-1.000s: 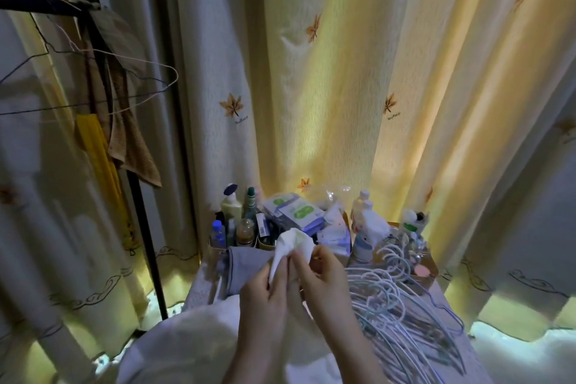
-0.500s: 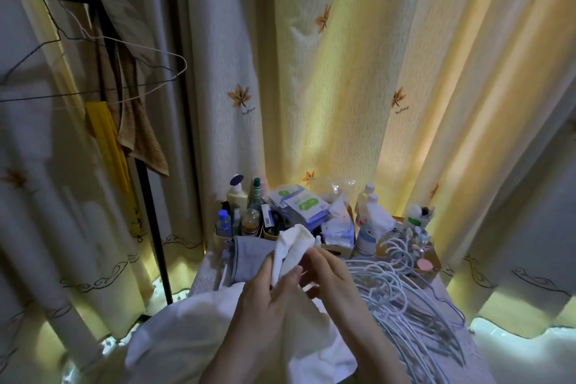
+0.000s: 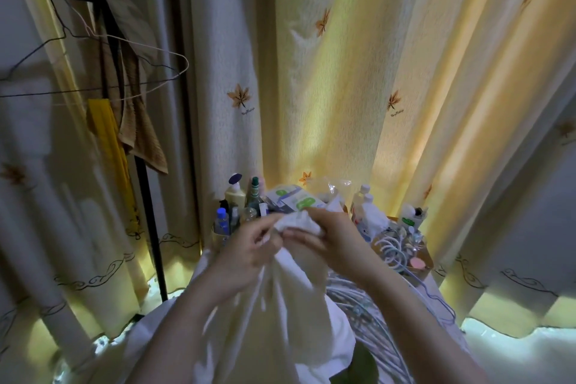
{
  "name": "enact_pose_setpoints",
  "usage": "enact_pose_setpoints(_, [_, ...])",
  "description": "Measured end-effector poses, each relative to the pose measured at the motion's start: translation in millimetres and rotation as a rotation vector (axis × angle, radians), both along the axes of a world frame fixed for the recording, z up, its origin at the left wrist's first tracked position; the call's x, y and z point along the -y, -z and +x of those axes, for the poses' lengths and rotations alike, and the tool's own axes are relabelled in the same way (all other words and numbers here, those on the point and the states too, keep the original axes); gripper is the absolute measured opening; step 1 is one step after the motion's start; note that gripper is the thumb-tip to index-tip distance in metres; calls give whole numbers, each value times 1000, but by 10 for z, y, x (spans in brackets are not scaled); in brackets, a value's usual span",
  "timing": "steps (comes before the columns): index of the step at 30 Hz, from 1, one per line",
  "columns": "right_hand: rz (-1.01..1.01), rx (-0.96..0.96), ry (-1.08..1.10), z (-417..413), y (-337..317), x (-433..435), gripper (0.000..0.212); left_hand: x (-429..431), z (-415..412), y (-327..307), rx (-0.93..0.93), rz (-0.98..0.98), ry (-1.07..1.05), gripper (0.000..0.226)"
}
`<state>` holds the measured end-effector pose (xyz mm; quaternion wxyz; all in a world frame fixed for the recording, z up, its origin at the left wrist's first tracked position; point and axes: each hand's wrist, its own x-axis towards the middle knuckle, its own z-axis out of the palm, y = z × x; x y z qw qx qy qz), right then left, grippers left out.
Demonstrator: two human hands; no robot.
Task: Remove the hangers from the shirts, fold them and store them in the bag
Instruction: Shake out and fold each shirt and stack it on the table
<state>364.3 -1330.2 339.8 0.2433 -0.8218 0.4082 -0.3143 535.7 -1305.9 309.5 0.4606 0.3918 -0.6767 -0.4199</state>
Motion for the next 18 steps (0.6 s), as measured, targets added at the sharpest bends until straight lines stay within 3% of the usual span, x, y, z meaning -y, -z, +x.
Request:
enact_pose_setpoints(4, [-246,69,99,-24,-632,232,35,78,223,-330,-130,-52,-41,41])
enact_pose_setpoints(6, [-334,58,104,-61,-985,284,41,59,359,-402,-137,-59,13,36])
enact_pose_setpoints(8, [-410,-13,91,-64,-1285,282,42,62,482,-496,-65,-124,-5,18])
enact_pose_setpoints(12, [-550,-141,118,17,-1641,249,50,147,572,-717,130,-198,-174,23])
enact_pose_setpoints(16, [-703,-328,293,122,-1761,255,42,188,462,-904,151,-262,-296,15])
enact_pose_setpoints(18, [-744,-349,339,138,-1808,245,38,179,401,-974,82,-220,-312,25])
